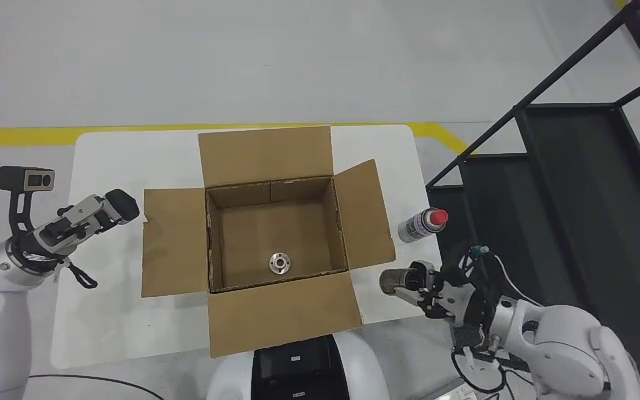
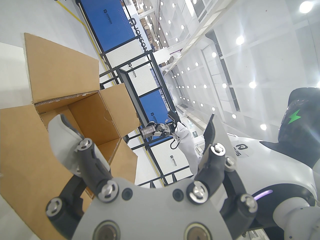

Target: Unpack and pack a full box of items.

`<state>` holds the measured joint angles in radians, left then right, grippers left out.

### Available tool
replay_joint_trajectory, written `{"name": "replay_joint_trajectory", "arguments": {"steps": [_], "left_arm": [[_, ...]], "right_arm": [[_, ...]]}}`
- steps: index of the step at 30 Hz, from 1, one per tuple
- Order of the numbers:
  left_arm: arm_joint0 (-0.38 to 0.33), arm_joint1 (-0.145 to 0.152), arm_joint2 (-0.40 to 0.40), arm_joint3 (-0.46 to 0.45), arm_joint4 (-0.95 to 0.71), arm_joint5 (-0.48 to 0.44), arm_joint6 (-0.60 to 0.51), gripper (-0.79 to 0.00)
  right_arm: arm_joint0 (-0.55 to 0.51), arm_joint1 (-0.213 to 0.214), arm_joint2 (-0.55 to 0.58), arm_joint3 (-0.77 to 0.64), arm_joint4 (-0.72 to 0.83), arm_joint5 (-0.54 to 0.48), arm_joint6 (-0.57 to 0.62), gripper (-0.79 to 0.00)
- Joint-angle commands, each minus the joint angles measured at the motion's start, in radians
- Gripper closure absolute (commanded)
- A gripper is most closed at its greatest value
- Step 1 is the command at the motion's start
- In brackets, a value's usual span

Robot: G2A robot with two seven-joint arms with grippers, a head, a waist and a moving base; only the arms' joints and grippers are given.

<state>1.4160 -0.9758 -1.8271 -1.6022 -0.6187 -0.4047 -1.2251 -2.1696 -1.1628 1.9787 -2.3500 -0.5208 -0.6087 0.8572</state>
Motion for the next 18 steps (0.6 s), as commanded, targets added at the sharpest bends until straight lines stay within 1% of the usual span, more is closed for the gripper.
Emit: {"name": "replay_joint_trajectory", "arguments": {"steps": [1, 5, 9, 12, 15, 18], "left_arm": [[0.0, 0.0, 0.0, 0.0, 0.0, 0.0, 0.0, -0.785], [0.0, 0.0, 0.0, 0.0, 0.0, 0.0, 0.0, -0.785], [0.0, 0.0, 0.0, 0.0, 0.0, 0.0, 0.0, -0.785], [0.0, 0.0, 0.0, 0.0, 0.0, 0.0, 0.0, -0.785], [0.0, 0.0, 0.0, 0.0, 0.0, 0.0, 0.0, -0.785], [0.0, 0.0, 0.0, 0.0, 0.0, 0.0, 0.0, -0.785]], "right_arm": [[-0.031, 0.002, 0.042, 0.0, 0.046, -0.02, 0.008, 0.0], [-0.087, 0.006, 0.115, 0.0, 0.1, -0.062, 0.025, 0.0], [-0.128, 0.006, 0.162, 0.0, 0.086, -0.017, 0.022, 0.0], [-0.127, 0.006, 0.146, 0.018, 0.025, 0.022, 0.009, 0.0], [-0.091, 0.008, 0.085, 0.067, -0.059, 0.045, -0.019, 0.0], [-0.05, 0.01, 0.017, 0.113, -0.122, 0.041, -0.047, 0.0]]}}
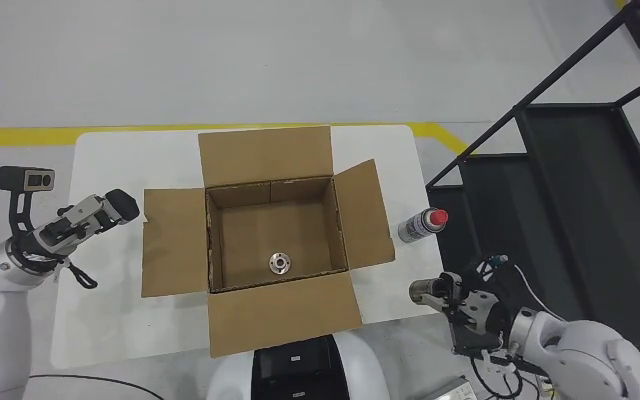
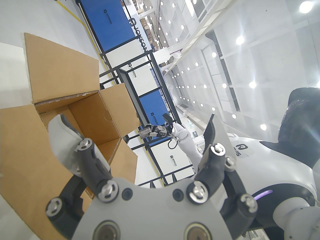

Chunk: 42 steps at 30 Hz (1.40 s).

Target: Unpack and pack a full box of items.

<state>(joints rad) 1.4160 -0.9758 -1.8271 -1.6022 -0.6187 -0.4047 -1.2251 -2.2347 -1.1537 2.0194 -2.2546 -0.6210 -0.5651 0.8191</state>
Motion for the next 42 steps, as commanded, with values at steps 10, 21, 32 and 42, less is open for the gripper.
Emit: {"name": "replay_joint_trajectory", "arguments": {"steps": [10, 21, 32, 42], "left_arm": [[0.0, 0.0, 0.0, 0.0, 0.0, 0.0, 0.0, -0.785], [0.0, 0.0, 0.0, 0.0, 0.0, 0.0, 0.0, -0.785], [0.0, 0.0, 0.0, 0.0, 0.0, 0.0, 0.0, -0.785], [0.0, 0.0, 0.0, 0.0, 0.0, 0.0, 0.0, -0.785]], "right_arm": [[0.148, 0.008, -0.149, 0.179, -0.199, -0.026, -0.131, 0.0], [0.263, 0.009, -0.27, 0.288, -0.482, 0.147, -0.182, 0.0], [0.372, 0.004, -0.382, 0.427, -0.579, 0.252, -0.215, 0.0], [0.413, 0.002, -0.423, 0.496, -0.565, 0.267, -0.219, 0.0]]}}
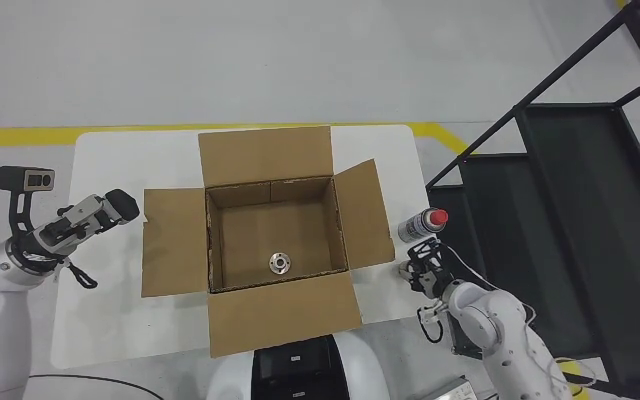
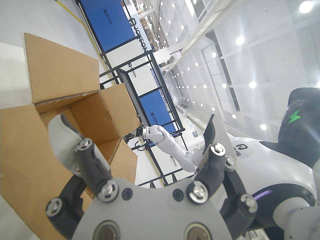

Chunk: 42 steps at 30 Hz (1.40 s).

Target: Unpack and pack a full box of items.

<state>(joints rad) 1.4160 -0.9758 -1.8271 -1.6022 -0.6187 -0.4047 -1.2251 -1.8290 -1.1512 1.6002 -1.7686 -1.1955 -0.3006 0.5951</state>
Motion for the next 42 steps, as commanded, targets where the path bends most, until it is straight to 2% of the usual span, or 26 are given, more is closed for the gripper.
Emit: {"name": "replay_joint_trajectory", "arguments": {"steps": [1, 8, 9, 10, 11, 12, 22, 32, 42], "left_arm": [[0.0, 0.0, 0.0, 0.0, 0.0, 0.0, 0.0, -0.785], [0.0, 0.0, 0.0, 0.0, 0.0, 0.0, 0.0, -0.785], [0.0, 0.0, 0.0, 0.0, 0.0, 0.0, 0.0, -0.785], [0.0, 0.0, 0.0, 0.0, 0.0, 0.0, 0.0, -0.785], [0.0, 0.0, 0.0, 0.0, 0.0, 0.0, 0.0, -0.785], [0.0, 0.0, 0.0, 0.0, 0.0, 0.0, 0.0, -0.785], [0.0, 0.0, 0.0, 0.0, 0.0, 0.0, 0.0, -0.785], [0.0, 0.0, 0.0, 0.0, 0.0, 0.0, 0.0, -0.785], [0.0, 0.0, 0.0, 0.0, 0.0, 0.0, 0.0, -0.785]], "right_arm": [[0.017, -0.001, -0.006, 0.02, 0.017, 0.009, 0.01, 0.0], [0.055, -0.002, -0.025, 0.069, 0.044, 0.029, 0.032, 0.0], [0.058, -0.002, -0.025, 0.073, 0.048, 0.031, 0.035, -0.065], [0.06, -0.001, -0.026, 0.075, 0.052, 0.03, 0.037, -0.271], [0.061, -0.001, -0.024, 0.077, 0.054, 0.031, 0.039, -0.576], [0.062, 0.0, -0.024, 0.077, 0.052, 0.03, 0.043, -0.785], [0.002, 0.008, 0.025, -0.003, 0.125, -0.007, 0.056, -0.785], [-0.147, 0.02, 0.126, -0.251, 0.223, -0.092, 0.075, -0.785], [-0.204, 0.029, 0.168, -0.487, 0.408, -0.136, 0.167, -0.785]]}}
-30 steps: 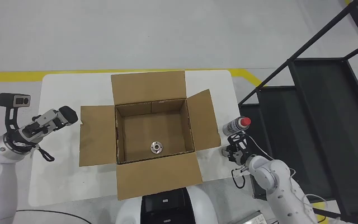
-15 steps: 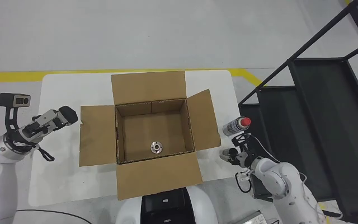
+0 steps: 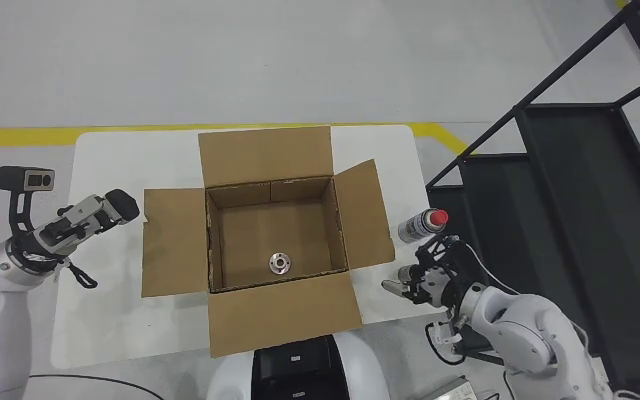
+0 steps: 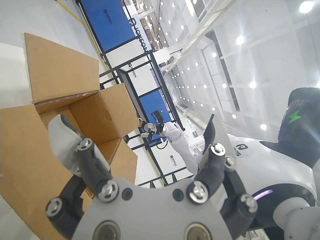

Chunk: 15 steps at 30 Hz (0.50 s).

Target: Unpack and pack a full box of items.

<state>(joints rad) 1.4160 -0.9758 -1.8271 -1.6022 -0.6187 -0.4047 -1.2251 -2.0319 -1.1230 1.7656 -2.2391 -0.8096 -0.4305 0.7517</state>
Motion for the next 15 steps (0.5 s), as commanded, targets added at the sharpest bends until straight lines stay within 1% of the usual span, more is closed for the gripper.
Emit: {"name": "replay_joint_trajectory", "arguments": {"steps": [1, 6, 9, 12, 15], "left_arm": [[0.0, 0.0, 0.0, 0.0, 0.0, 0.0, 0.0, -0.785], [0.0, 0.0, 0.0, 0.0, 0.0, 0.0, 0.0, -0.785], [0.0, 0.0, 0.0, 0.0, 0.0, 0.0, 0.0, -0.785], [0.0, 0.0, 0.0, 0.0, 0.0, 0.0, 0.0, -0.785], [0.0, 0.0, 0.0, 0.0, 0.0, 0.0, 0.0, -0.785]], "right_arm": [[-0.001, 0.003, 0.007, -0.033, 0.041, -0.014, 0.022, -0.785], [0.013, 0.011, 0.012, -0.098, 0.099, -0.059, 0.069, -0.785], [0.051, 0.015, -0.015, -0.111, 0.107, -0.073, 0.074, -0.785], [0.116, 0.017, -0.083, -0.111, 0.088, -0.062, 0.076, -0.785], [0.188, 0.016, -0.183, -0.111, 0.06, -0.025, 0.095, -0.785]]}}
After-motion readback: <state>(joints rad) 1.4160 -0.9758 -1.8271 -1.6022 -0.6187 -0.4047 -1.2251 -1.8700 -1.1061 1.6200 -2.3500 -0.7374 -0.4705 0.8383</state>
